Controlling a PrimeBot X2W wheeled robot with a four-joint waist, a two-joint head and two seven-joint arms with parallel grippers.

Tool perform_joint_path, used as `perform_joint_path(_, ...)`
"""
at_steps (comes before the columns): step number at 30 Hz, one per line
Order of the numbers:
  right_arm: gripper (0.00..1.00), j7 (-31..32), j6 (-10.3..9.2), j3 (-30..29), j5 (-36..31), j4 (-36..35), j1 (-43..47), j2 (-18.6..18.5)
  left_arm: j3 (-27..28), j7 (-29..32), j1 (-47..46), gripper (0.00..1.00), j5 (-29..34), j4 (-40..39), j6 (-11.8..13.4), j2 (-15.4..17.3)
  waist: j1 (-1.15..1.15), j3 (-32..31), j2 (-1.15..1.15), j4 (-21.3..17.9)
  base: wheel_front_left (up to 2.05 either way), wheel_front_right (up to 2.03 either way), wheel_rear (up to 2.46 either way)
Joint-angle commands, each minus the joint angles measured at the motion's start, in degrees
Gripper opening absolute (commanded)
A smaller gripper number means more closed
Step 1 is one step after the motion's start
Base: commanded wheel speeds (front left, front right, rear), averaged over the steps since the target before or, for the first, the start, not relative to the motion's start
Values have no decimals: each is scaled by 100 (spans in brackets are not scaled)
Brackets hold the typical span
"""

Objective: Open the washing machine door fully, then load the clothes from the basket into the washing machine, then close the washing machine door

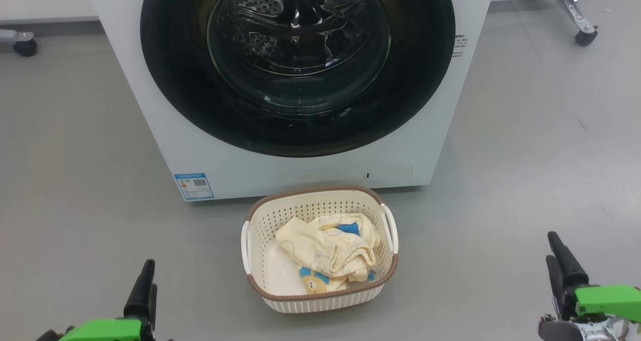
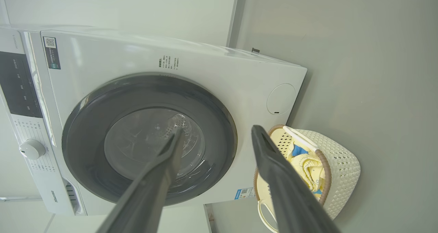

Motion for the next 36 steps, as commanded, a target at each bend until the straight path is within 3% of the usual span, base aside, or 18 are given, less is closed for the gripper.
perform_joint_path(1,100,-56,5,-22,-86,-218,-295,-145,59,-39,-324,100,95,-202,12,115,0,0,0,1,0,0,0)
perform_joint_path(23,100,-446,9,-7,-2738,-457,-331,-202,-79,-429,-382,100,2521,-487,139,140,0,-11,0,56,0,0,0)
perform_joint_path(36,100,-570,11,61,-3747,-556,-305,-186,-189,-632,-396,100,3568,-523,200,138,0,-50,0,99,0,0,0)
